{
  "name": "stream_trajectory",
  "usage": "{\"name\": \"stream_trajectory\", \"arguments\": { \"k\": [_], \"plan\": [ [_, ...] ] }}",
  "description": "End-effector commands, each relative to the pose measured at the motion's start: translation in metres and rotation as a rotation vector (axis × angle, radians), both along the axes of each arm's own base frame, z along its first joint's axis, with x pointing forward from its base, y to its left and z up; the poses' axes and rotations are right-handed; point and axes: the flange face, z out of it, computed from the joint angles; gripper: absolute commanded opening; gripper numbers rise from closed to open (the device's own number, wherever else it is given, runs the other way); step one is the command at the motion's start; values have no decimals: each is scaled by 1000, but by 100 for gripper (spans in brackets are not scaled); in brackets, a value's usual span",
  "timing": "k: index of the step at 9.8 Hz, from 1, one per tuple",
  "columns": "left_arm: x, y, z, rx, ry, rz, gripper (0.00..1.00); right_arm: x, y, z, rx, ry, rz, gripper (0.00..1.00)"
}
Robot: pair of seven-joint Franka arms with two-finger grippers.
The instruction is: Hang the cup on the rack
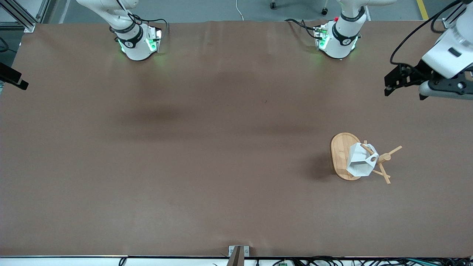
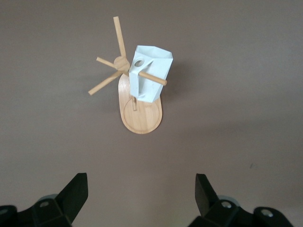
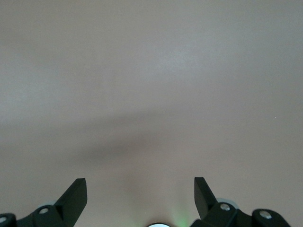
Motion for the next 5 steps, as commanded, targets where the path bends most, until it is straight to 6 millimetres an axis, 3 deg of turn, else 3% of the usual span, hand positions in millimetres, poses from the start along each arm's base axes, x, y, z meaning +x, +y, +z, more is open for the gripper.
{"name": "stream_trajectory", "arguments": {
  "k": [1, 3, 5],
  "plan": [
    [-13, 1, -1, 18, 53, 24, 100, 0, -2, 3, -3, 4, 4, 100],
    [-26, 2, 5, 21, 62, 64, 100, 1, -2, 2, -3, 6, 6, 100],
    [-26, 8, 10, 27, 50, 56, 100, 0, -2, 3, -1, 6, 7, 100]
  ]
}}
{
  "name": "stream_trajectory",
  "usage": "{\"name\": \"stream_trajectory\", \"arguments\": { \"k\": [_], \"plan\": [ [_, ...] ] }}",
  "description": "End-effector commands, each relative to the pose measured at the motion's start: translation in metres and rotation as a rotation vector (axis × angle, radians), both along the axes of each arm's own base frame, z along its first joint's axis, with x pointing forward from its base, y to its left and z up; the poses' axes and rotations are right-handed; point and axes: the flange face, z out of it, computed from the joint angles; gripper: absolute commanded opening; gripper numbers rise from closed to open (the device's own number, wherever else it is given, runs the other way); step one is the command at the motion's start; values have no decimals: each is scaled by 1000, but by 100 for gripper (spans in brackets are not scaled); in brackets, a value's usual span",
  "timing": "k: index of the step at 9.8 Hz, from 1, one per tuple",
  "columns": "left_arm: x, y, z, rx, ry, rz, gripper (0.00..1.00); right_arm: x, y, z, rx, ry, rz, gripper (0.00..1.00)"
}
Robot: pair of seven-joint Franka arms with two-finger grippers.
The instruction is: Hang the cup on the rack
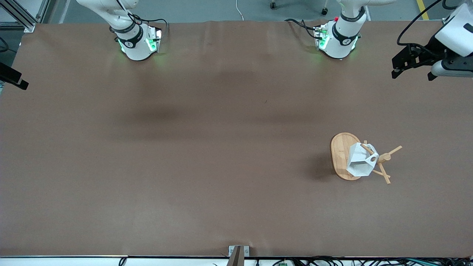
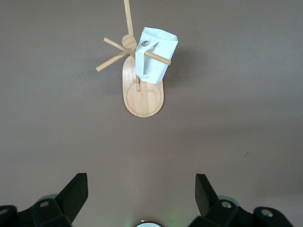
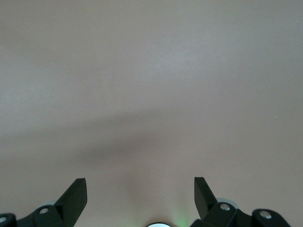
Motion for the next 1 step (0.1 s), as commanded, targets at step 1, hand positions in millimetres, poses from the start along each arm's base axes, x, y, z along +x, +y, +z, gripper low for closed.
{"name": "stream_trajectory", "arguments": {
  "k": [1],
  "plan": [
    [-2, 5, -11, 18, 30, 10, 100, 1, -2, 2, -1, 5, 9, 100]
  ]
}}
